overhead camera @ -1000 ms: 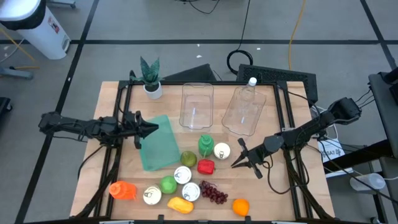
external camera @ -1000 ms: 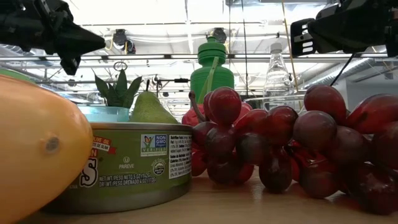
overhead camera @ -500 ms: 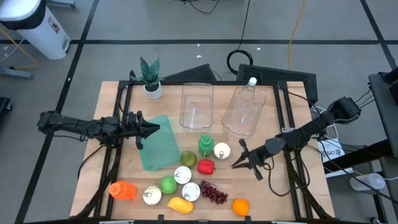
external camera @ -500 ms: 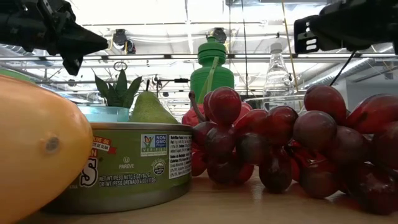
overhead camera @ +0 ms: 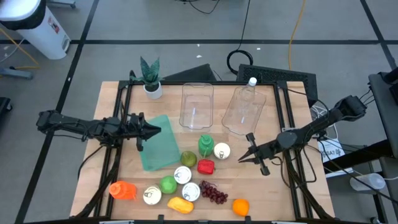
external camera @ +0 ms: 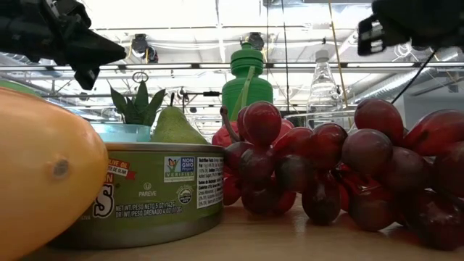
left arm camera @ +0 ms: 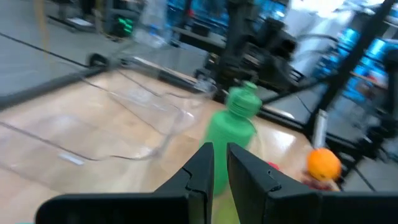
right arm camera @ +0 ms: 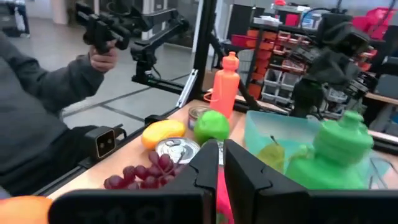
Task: Pick & Place Food Item
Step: Put the pear into the left transparent bin
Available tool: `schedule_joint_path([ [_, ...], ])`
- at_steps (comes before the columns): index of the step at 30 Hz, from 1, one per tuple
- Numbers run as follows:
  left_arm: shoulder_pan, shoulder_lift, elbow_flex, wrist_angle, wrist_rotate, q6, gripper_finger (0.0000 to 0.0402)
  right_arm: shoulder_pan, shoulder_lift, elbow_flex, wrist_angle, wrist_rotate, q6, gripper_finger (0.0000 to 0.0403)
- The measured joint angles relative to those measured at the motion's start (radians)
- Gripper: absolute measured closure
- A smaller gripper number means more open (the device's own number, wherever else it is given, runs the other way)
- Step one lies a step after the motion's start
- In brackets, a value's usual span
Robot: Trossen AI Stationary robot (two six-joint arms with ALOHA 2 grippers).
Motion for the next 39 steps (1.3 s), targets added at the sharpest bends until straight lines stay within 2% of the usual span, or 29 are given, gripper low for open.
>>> schedule_joint_path([
  [3,-0.001,0.034,0.000,0.037,0.053,0.004,0.0350,-0.001,-0.017,-0.068,0.070,0.007,0.028,0.0385],
  [9,-0.002,0.111,0.000,0.123,0.058,0.028,0.0350,-0.001,-0.028,-0.125,0.200,0.005,0.030,0.0385],
  [20,-0.043,0.304,0.000,0.272,0.063,0.097,0.0350,-0.001,-0.027,-0.126,0.204,0.006,0.023,0.0385],
  [24,-0.050,0.407,0.000,0.375,0.028,-0.037,0.0350,-0.001,-0.027,-0.126,0.189,0.006,0.034,0.0385],
  [28,-0.053,0.486,0.016,0.485,0.039,-0.019,0.0350,-0.001,-0.027,-0.126,0.187,0.006,0.034,0.0385],
  [31,-0.086,0.571,0.087,0.441,0.046,0.006,0.0350,-0.001,-0.027,-0.126,0.187,0.006,0.034,0.0385],
  [33,-0.125,0.636,0.172,0.350,0.051,0.057,0.0350,-0.001,-0.027,-0.126,0.187,0.006,0.034,0.0385],
  [39,-0.237,0.827,0.480,0.074,-0.108,0.237,0.0328,-0.001,-0.027,-0.126,0.178,0.006,0.039,0.0385],
])
